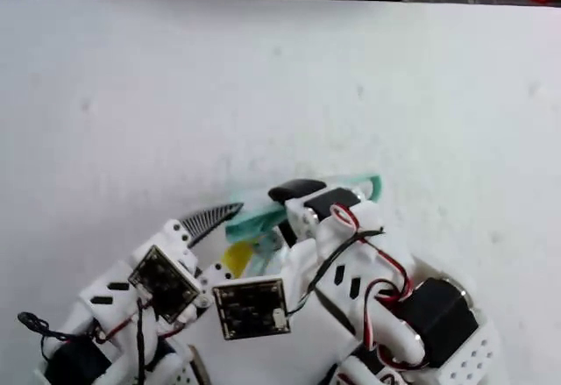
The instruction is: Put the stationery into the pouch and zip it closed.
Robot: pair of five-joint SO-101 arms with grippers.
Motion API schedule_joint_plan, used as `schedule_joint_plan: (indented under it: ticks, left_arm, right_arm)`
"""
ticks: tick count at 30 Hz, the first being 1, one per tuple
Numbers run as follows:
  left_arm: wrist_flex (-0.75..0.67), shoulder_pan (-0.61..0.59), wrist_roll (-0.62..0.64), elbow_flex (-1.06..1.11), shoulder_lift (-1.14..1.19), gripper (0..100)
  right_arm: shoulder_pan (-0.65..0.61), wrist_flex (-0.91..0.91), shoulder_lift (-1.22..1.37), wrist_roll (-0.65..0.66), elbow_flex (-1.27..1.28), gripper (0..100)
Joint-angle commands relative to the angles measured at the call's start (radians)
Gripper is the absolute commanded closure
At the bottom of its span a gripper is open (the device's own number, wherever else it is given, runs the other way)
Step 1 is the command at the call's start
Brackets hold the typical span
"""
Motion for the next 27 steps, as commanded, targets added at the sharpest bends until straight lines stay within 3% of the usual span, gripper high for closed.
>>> schedule_joint_plan:
  ticks: [1, 7, 10, 13, 18, 27]
  left_arm:
    - [-0.040, 0.074, 0.006, -0.014, 0.005, 97]
    - [-0.048, 0.067, 0.006, -0.011, 0.005, 98]
    - [-0.055, 0.039, 0.011, -0.011, 0.005, 98]
    - [-0.143, -0.019, 0.017, 0.037, 0.005, 98]
    - [-0.318, -0.056, 0.152, 0.173, 0.005, 98]
    - [-0.361, -0.061, 0.150, 0.216, 0.005, 98]
  right_arm:
    - [-0.042, -0.059, -0.007, -0.021, -0.021, 98.1]
    - [0.038, -0.197, -0.010, -0.021, 0.161, 97.5]
    - [0.067, -0.197, -0.008, -0.025, 0.183, 91.8]
    - [0.090, -0.217, -0.008, -0.112, 0.183, 84.7]
    - [0.090, -0.280, -0.007, -0.207, 0.186, 81.5]
    - [0.196, -0.298, -0.019, -0.367, 0.011, 81.8]
